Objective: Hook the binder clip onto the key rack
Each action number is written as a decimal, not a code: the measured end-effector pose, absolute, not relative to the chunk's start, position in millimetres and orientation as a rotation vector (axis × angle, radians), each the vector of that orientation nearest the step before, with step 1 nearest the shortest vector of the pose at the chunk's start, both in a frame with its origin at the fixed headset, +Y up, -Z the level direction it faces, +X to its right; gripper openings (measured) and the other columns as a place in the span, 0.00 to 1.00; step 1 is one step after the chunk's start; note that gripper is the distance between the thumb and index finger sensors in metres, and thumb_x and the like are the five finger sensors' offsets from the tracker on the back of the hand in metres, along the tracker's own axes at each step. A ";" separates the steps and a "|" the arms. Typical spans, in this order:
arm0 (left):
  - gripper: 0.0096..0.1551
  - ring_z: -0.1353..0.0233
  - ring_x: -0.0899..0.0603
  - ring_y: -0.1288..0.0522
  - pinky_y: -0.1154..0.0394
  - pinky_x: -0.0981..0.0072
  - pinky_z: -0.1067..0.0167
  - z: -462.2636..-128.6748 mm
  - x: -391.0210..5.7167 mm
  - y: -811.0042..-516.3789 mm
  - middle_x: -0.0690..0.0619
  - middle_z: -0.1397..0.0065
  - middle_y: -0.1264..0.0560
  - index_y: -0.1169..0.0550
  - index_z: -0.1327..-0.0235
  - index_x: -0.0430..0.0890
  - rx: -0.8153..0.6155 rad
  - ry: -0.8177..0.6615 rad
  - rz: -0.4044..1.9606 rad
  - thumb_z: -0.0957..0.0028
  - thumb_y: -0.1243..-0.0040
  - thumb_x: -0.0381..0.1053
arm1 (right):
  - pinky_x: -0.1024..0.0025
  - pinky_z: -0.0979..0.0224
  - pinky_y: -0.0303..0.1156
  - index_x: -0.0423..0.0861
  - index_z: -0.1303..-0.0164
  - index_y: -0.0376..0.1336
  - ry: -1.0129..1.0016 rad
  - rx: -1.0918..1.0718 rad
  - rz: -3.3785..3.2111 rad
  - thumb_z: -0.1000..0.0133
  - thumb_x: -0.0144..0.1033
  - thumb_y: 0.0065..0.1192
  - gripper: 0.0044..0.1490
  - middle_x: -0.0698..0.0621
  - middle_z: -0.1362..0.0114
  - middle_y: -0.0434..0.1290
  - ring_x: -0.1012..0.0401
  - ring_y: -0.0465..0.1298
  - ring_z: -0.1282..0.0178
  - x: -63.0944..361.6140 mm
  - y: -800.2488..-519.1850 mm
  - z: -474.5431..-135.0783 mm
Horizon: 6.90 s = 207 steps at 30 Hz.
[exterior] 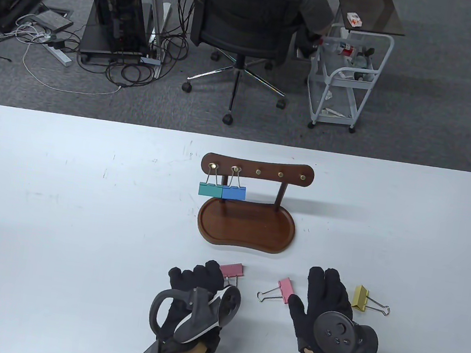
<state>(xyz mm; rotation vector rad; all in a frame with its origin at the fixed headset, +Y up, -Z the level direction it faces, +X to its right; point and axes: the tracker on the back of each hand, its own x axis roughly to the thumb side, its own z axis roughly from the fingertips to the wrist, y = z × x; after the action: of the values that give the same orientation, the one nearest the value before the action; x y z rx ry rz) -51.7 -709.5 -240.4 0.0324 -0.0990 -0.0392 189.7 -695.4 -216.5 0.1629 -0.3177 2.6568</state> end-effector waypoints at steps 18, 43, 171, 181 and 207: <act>0.49 0.37 0.24 0.18 0.35 0.23 0.33 -279.3 -1.3 -741.8 0.30 0.32 0.20 0.27 0.23 0.29 -0.105 0.026 -0.183 0.40 0.42 0.67 | 0.25 0.33 0.59 0.30 0.16 0.53 -0.265 0.100 2.581 0.40 0.46 0.65 0.50 0.18 0.19 0.54 0.22 0.60 0.28 199.4 -693.0 -217.9; 0.47 0.41 0.27 0.14 0.31 0.26 0.34 -294.2 20.9 -747.6 0.29 0.37 0.17 0.23 0.28 0.28 -0.090 0.117 -0.344 0.41 0.38 0.66 | 0.25 0.33 0.59 0.30 0.17 0.54 -0.222 0.073 2.527 0.40 0.47 0.64 0.49 0.18 0.19 0.54 0.23 0.61 0.28 204.4 -692.1 -218.6; 0.57 0.26 0.26 0.25 0.42 0.18 0.28 -198.9 -37.9 -667.7 0.33 0.22 0.28 0.48 0.16 0.27 0.109 -0.794 0.211 0.46 0.32 0.50 | 0.28 0.31 0.62 0.42 0.21 0.65 -0.156 0.976 2.179 0.46 0.39 0.69 0.40 0.28 0.20 0.62 0.31 0.65 0.26 165.7 -693.9 -214.5; 0.54 0.25 0.26 0.25 0.43 0.19 0.28 -200.1 -39.7 -668.4 0.34 0.20 0.28 0.45 0.15 0.31 0.167 -0.735 0.166 0.44 0.33 0.53 | 0.29 0.32 0.65 0.39 0.27 0.70 -0.315 0.915 2.238 0.49 0.42 0.73 0.39 0.30 0.22 0.67 0.33 0.67 0.27 170.2 -690.7 -213.9; 0.50 0.27 0.25 0.24 0.43 0.17 0.30 -226.6 -68.4 -690.9 0.34 0.23 0.26 0.41 0.15 0.31 0.078 -0.363 0.150 0.41 0.35 0.55 | 0.32 0.36 0.70 0.36 0.33 0.74 -0.569 0.528 2.317 0.50 0.48 0.76 0.40 0.29 0.30 0.75 0.33 0.75 0.36 190.9 -665.6 -235.6</act>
<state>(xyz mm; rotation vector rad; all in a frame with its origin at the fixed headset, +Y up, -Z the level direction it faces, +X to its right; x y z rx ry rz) -68.4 -690.9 -226.6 0.0776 -0.3630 0.1497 190.9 -665.6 -235.6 0.5280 -0.5691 2.3167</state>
